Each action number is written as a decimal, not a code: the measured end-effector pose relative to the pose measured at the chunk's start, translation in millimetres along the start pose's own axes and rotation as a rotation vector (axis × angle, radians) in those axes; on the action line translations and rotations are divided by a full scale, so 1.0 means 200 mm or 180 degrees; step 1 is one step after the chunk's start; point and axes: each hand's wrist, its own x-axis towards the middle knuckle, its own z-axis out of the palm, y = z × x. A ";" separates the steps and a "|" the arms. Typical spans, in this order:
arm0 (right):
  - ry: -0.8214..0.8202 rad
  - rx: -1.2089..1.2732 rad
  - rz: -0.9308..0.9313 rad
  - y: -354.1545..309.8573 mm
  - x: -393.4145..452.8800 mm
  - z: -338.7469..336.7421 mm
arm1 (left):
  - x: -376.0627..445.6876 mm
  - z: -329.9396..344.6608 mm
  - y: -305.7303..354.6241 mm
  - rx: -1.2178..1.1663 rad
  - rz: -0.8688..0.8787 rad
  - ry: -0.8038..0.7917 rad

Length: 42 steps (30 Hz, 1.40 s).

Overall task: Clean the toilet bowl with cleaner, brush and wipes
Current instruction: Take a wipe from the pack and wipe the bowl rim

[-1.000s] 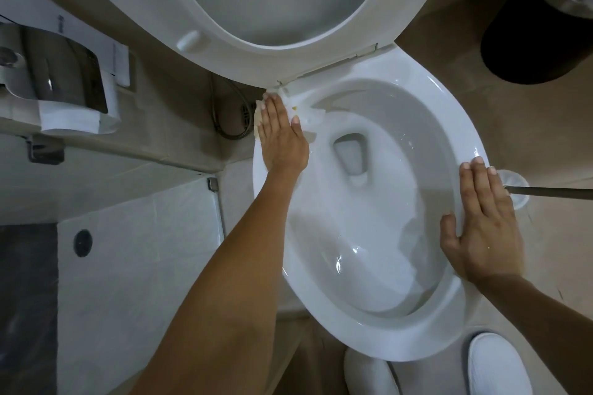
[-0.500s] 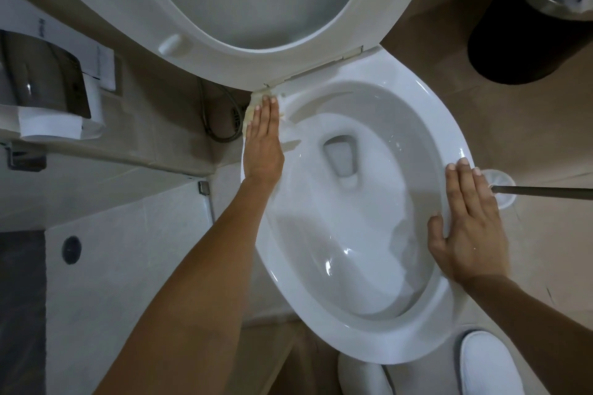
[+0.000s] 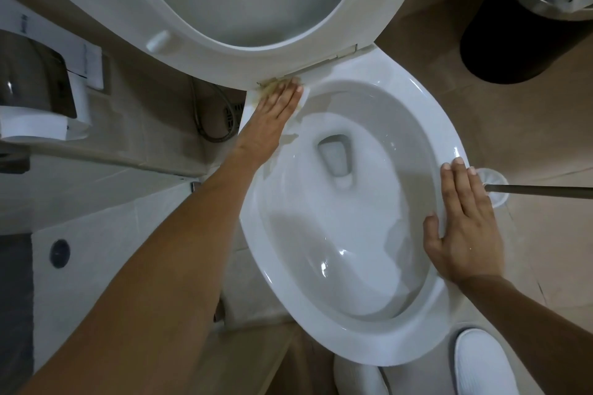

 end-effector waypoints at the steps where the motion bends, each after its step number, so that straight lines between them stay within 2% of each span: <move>1: -0.0017 0.0010 0.0015 0.00 0.00 0.00 | 0.03 -0.02 0.00 0.0097 0.0099 -0.0052; 6: -0.0070 0.0019 0.0051 0.00 0.00 0.00 | 0.05 -0.05 -0.02 0.0552 0.0421 -0.0156; 11: -0.0077 0.0010 0.0038 -0.01 0.00 -0.01 | -0.14 -0.03 -0.10 0.1162 0.0485 -0.0322; 18: -0.0031 0.0014 0.0006 0.00 0.00 -0.01 | -0.35 -0.04 -0.19 0.1079 0.0814 -0.0871; 23: -0.0025 0.0046 -0.0008 0.00 0.01 -0.01 | -0.26 -0.20 -0.25 0.1897 0.1349 -0.1297; 25: -0.0031 0.0041 0.0004 0.00 0.01 -0.01 | -0.21 -0.22 -0.25 0.2096 0.1474 -0.1301; 29: -0.0017 0.0026 0.0002 -0.01 0.00 -0.02 | -0.17 -0.22 -0.20 0.2470 0.1454 -0.1389; 35: 0.0004 0.0071 -0.0004 -0.01 0.00 -0.02 | -0.34 -0.21 -0.16 0.2271 0.1455 -0.1515; 38: 0.0014 0.0069 -0.0010 -0.01 0.00 -0.02 | -0.30 -0.25 -0.14 0.2502 0.1366 -0.1626; 42: 0.0018 0.0052 -0.0030 0.00 0.01 -0.02 | -0.20 -0.26 -0.14 0.2758 0.1299 -0.1497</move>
